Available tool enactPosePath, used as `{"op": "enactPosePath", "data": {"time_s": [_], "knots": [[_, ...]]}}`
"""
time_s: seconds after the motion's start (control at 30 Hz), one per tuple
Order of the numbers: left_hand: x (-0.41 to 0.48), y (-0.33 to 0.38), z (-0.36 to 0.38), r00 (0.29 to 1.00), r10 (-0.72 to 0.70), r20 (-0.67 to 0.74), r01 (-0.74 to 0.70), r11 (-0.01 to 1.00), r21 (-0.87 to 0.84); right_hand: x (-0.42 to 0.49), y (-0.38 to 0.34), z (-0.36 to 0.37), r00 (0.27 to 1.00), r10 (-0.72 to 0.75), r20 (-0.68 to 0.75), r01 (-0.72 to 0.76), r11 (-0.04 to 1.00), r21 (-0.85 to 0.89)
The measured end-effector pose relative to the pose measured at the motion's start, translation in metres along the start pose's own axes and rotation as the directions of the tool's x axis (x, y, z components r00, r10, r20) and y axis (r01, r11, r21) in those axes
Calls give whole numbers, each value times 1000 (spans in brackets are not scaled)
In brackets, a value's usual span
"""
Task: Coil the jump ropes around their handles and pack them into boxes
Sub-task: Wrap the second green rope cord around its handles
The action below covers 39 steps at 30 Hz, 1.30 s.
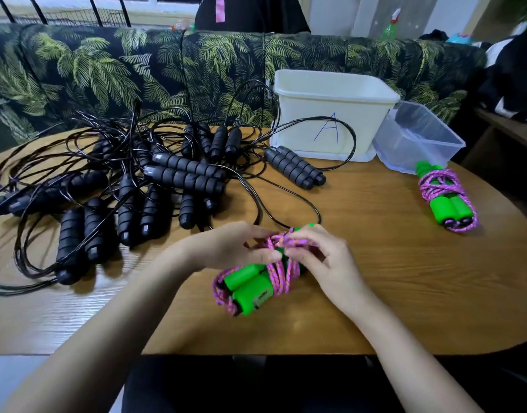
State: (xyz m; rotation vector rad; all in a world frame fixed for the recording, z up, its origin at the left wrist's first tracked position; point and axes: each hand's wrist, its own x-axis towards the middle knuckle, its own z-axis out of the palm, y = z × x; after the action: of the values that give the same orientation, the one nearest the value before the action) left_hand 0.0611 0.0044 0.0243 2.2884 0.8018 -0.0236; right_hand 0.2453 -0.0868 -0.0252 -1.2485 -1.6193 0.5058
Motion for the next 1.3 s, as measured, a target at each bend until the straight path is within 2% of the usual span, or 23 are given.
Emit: {"op": "enactPosePath", "data": {"time_s": [0.1, 0.17, 0.27, 0.33, 0.37, 0.4, 0.43, 0.47, 0.53, 0.6, 0.63, 0.7, 0.73, 0.8, 0.9, 0.93, 1.03, 1.1, 1.17, 1.23, 1.3], "knots": [[-8, 11, 23, 960, -230, -157, 257, 949, 182, 3, 3, 1, 994, -103, -38, 92, 970, -225], [-19, 21, 41, 945, -308, -109, 324, 925, 197, 7, 7, -1, 989, -143, 30, 144, 917, -373], [-27, 25, 47, 935, -332, -121, 353, 896, 268, 13, 6, -7, 977, 89, 194, -1, 911, -413], [-25, 20, 47, 925, -345, -161, 380, 860, 341, 12, 4, -9, 971, 154, 183, -63, 902, -427], [-23, 16, 49, 928, -322, -186, 371, 844, 388, 10, 2, -8, 985, 109, 135, -39, 899, -436], [-20, 9, 51, 938, -238, -252, 330, 837, 437, 7, 0, -8, 996, 41, 78, -1, 889, -457], [-15, -1, 52, 939, -96, -329, 260, 826, 501, 5, -1, -8, 999, 22, 40, 0, 877, -481], [-11, -14, 53, 915, 56, -398, 199, 797, 570, 3, 0, -7, 998, 53, 20, -36, 864, -503], [-4, -37, 51, 869, 233, -437, 136, 736, 663, 1, 7, -4, 991, 132, -3, -114, 842, -527], [2, -48, 42, 871, 291, -396, 58, 740, 670, -1, 12, -3, 976, 215, -29, -205, 869, -450], [2, -47, 37, 874, 306, -377, 8, 768, 641, -2, 12, -1, 966, 254, -55, -257, 901, -350], [3, -45, 36, 869, 346, -353, -95, 817, 569, -4, 13, -3, 955, 258, -150, -282, 943, -177], [1, -42, 38, 866, 364, -344, -133, 829, 543, -5, 10, -6, 951, 237, -199, -270, 950, -157], [-4, -34, 42, 869, 367, -333, -167, 849, 501, -8, 6, -12, 947, 220, -236, -247, 965, -92], [-7, -23, 46, 917, 284, -281, -131, 878, 460, -11, 5, -15, 914, 306, -267, -284, 952, 118], [-7, -18, 48, 926, 254, -279, -106, 885, 454, -11, 5, -17, 902, 322, -287, -308, 947, 97], [-4, -7, 53, 924, 205, -323, -53, 905, 422, -11, 6, -21, 912, 269, -310, -340, 918, -205], [-2, -5, 55, 927, 188, -325, -40, 910, 412, -9, 2, -22, 950, 178, -257, -273, 872, -407], [-1, -6, 57, 924, 195, -330, -42, 906, 421, -7, 2, -20, 985, 106, -134, -163, 820, -549], [-3, -9, 57, 914, 217, -344, -50, 899, 435, -8, 7, -19, 996, 82, -14, -73, 775, -628], [-4, -11, 57, 911, 228, -344, -47, 886, 462, -11, 15, -23, 999, 36, 12, -19, 756, -654]]}}
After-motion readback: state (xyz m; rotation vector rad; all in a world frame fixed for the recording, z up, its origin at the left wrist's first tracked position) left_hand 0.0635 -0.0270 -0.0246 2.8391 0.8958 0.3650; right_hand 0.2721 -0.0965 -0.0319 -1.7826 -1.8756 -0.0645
